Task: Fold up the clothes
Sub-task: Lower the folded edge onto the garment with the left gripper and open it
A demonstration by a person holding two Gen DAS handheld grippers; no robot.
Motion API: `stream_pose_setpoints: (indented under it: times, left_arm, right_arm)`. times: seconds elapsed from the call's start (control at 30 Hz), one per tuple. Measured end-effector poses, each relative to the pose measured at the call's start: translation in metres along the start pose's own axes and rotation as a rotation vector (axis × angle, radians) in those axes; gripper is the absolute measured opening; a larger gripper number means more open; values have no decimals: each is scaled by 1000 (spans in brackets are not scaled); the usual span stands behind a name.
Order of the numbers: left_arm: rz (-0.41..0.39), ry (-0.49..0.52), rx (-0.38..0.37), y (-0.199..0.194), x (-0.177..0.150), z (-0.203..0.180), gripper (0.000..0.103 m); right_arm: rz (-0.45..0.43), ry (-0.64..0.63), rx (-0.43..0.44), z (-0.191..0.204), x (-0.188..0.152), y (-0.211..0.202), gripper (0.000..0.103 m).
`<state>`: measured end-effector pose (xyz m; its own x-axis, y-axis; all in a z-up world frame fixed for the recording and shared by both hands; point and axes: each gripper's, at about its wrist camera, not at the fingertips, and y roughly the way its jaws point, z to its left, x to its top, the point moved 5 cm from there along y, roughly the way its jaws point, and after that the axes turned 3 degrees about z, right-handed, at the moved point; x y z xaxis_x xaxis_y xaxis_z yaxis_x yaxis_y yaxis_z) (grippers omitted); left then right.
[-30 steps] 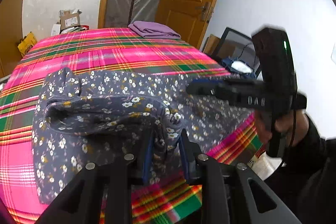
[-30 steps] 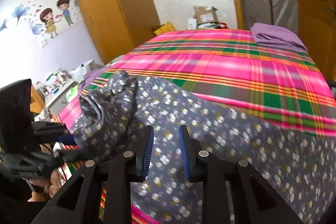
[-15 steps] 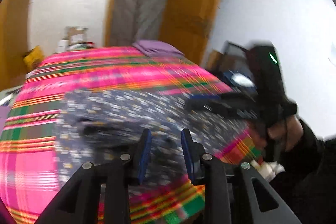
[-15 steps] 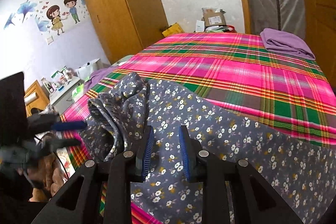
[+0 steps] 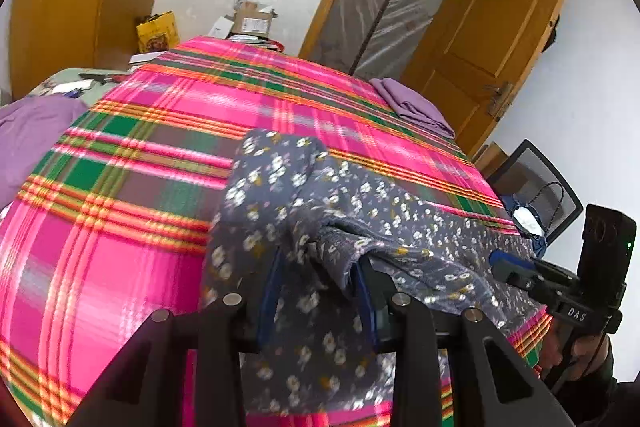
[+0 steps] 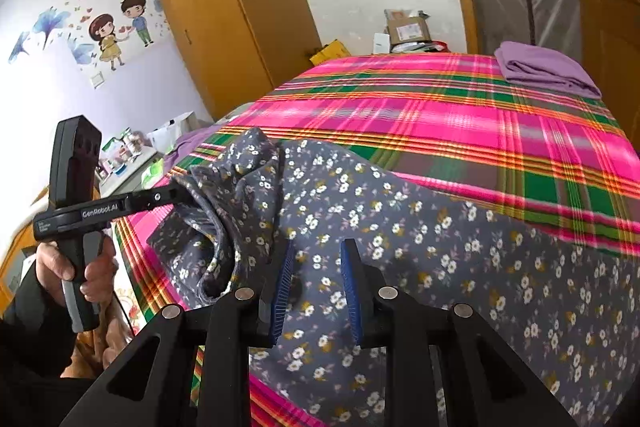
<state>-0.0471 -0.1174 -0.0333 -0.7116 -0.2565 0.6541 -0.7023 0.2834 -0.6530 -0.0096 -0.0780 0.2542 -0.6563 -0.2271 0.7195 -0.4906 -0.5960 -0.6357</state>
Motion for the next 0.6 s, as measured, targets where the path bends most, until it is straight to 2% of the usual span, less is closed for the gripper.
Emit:
stream_pose_setpoints:
  times: [0.2, 0.43, 0.6]
  left_arm:
    - [-21, 77, -86, 15, 25, -42, 34]
    - [70, 91, -138, 64, 43, -82, 34]
    - [87, 109, -196, 62, 37, -94, 35]
  right_arm:
    - [-3, 21, -13, -6, -2, -3, 26]
    - [2, 13, -40, -5, -2, -7, 26]
    - [18, 17, -64, -9, -6, -5, 26]
